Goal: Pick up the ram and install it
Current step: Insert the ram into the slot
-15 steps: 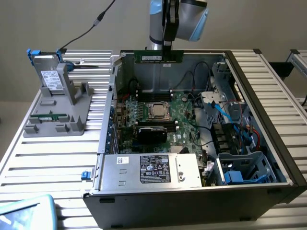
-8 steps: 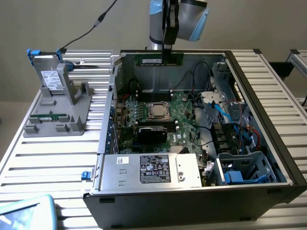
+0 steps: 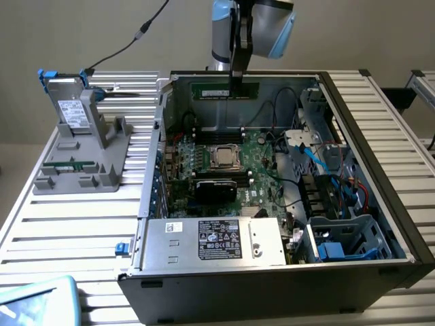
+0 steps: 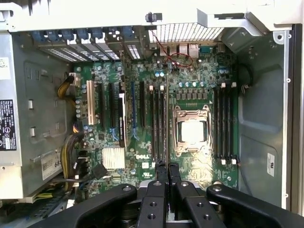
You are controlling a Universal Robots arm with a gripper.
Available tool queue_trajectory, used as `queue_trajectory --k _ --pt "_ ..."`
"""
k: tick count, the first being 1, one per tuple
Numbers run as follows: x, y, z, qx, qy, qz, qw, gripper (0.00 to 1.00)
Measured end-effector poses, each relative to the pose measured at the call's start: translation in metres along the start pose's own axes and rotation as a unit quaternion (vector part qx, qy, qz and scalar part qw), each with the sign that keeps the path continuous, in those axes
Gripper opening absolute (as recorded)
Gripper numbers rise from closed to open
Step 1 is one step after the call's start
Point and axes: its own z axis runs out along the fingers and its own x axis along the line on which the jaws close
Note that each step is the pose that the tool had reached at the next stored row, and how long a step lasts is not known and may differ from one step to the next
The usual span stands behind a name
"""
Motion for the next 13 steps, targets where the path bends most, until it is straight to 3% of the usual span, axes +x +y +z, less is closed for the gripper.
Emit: queue_trajectory --k 13 --pt "0.0 -0.0004 0.0161 0.0 0.0 0.0 1.0 0.13"
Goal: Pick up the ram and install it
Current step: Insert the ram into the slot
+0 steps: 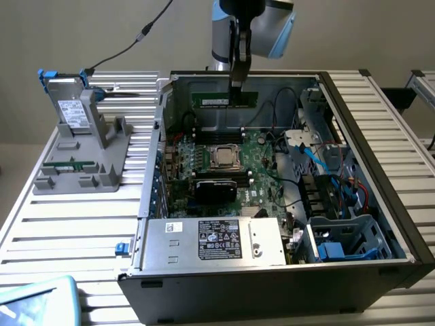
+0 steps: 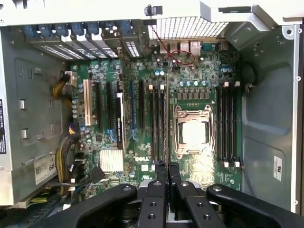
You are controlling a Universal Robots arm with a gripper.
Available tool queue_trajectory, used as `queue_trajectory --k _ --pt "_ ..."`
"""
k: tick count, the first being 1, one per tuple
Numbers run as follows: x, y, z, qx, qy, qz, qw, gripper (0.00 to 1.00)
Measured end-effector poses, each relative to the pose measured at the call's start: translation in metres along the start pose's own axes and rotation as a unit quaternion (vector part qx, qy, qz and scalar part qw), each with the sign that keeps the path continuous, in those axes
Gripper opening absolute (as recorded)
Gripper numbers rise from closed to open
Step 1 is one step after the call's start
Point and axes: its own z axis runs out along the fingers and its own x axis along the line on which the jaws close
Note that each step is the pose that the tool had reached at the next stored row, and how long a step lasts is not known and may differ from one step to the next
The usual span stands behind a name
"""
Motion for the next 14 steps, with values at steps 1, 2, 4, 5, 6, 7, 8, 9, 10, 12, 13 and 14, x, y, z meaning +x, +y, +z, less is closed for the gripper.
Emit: queue_trajectory --k 1,2,4,5,6,7,8,9,10,12,13,14 --pt "0.0 -0.0001 0.0014 0.0 0.0 0.0 1.0 0.13" --pt "0.0 -0.0001 0.0028 0.0 0.0 0.0 1.0 0.13" --pt "0.0 -0.0002 0.0055 0.0 -0.0001 0.0 1.0 0.13" --pt "0.0 -0.0003 0.0068 0.0 0.0 0.0 1.0 0.13" --pt "0.0 -0.0004 0.0081 0.0001 -0.0001 0.0 1.0 0.13" --pt "0.0 -0.0005 0.0092 0.0 0.0 0.0 1.0 0.13" --pt "0.0 -0.0006 0.0104 0.0 0.0 0.0 1.0 0.13" --pt "0.0 -0.0007 0.0116 0.0 0.0 0.0 1.0 0.13" --pt "0.0 -0.0009 0.0127 0.0 -0.0001 0.0 1.0 0.13" --pt "0.0 -0.0013 0.0147 0.0 0.0 0.0 1.0 0.13" --pt "0.0 -0.0015 0.0157 0.0 0.0 0.0 1.0 0.13" --pt "0.0 -0.0018 0.0168 0.0 -0.0001 0.0 1.0 0.13"
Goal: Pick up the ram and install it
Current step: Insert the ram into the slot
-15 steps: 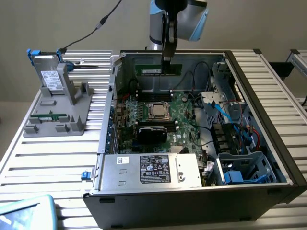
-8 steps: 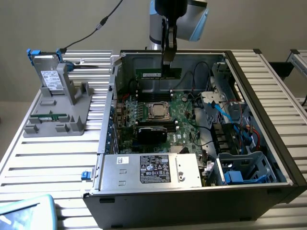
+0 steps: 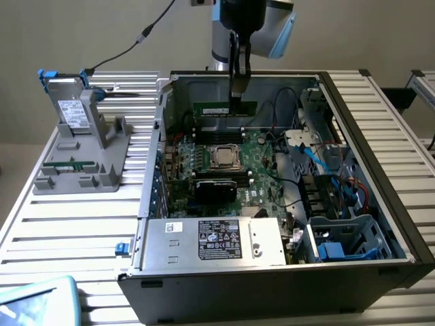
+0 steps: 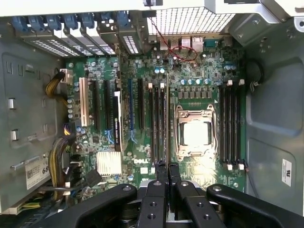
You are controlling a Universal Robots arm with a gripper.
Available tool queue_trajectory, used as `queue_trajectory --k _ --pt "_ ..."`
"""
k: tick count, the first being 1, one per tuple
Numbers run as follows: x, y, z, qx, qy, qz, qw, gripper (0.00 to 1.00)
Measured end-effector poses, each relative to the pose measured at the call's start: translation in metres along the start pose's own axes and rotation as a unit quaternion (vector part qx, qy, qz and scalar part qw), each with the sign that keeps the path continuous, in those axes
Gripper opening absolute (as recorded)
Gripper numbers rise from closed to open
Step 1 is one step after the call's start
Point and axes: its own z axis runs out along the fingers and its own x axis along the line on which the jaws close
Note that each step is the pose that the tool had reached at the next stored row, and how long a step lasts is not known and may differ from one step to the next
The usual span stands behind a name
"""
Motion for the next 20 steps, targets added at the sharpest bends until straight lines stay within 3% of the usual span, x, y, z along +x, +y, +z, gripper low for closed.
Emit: queue_trajectory --k 20 --pt "-0.001 -0.0011 0.0314 0.0002 0.0 0.0 1.0 0.13"
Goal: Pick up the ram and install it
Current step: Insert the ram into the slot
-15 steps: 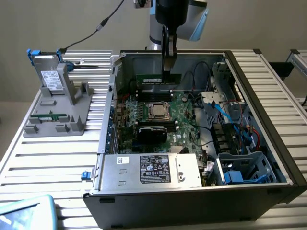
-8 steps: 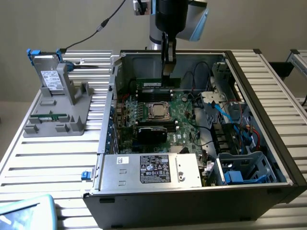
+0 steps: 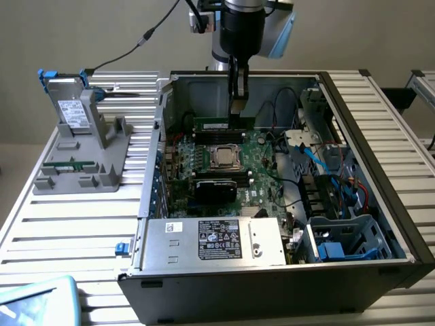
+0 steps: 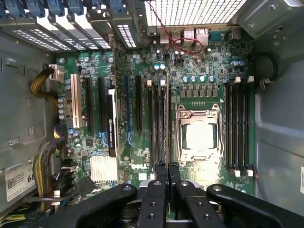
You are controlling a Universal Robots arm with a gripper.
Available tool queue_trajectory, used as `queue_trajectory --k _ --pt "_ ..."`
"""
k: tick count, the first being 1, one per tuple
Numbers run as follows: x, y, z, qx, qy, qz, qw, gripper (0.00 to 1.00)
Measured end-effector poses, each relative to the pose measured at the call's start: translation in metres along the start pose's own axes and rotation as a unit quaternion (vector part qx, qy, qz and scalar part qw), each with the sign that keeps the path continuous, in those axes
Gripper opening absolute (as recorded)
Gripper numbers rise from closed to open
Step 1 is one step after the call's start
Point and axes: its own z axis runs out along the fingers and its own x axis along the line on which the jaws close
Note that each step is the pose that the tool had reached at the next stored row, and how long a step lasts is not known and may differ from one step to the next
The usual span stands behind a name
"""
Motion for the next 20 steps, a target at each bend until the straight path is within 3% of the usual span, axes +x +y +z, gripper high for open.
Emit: queue_trajectory --k 14,20 --pt "0.0 -0.0003 0.0238 0.0011 -0.0003 -0.001 1.0 0.13" --pt "0.005 -0.0006 0.0276 0.0012 -0.0015 -0.001 1.0 0.13"
